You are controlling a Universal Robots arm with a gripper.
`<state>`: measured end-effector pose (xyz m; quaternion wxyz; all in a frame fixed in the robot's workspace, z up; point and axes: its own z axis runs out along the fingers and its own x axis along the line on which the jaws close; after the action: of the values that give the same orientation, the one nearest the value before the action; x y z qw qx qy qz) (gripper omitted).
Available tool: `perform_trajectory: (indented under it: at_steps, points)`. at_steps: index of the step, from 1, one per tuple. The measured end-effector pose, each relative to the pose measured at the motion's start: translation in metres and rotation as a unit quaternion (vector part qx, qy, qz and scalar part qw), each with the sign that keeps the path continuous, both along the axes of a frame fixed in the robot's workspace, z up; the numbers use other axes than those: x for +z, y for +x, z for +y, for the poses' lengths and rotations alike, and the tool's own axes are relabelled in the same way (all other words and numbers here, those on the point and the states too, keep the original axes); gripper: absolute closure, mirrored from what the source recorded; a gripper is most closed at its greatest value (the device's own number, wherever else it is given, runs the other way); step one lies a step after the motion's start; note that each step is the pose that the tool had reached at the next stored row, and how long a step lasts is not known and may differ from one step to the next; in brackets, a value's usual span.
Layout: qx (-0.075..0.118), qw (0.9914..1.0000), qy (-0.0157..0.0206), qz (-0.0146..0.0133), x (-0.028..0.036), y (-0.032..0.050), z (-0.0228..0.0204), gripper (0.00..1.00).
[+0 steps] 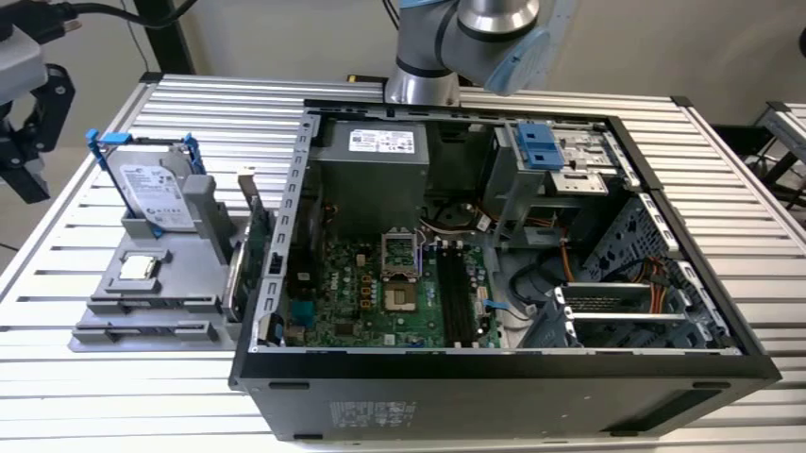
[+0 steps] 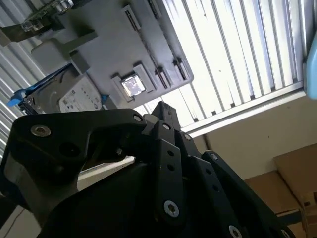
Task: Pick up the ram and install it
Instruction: 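Pick up the ram and move it above insertion slot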
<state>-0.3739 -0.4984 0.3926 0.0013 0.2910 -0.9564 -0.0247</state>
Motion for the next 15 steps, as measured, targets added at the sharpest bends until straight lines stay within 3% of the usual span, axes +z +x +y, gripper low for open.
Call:
perform_trajectory:
  at_steps: [4, 8, 11, 15]
  points:
    - [0.036, 0.99933, -0.0001, -0.0010, 0.0000, 0.0000, 0.0000, 1.00]
    - [0.073, 0.99735, -0.0002, -0.0030, 0.0000, 0.0000, 0.0000, 1.00]
    - [0.100, 0.99503, -0.0006, -0.0040, -0.0001, 0.0001, 0.0000, 1.00]
    - [0.136, 0.99068, -0.0011, -0.0048, -0.0002, 0.0000, 0.0000, 1.00]
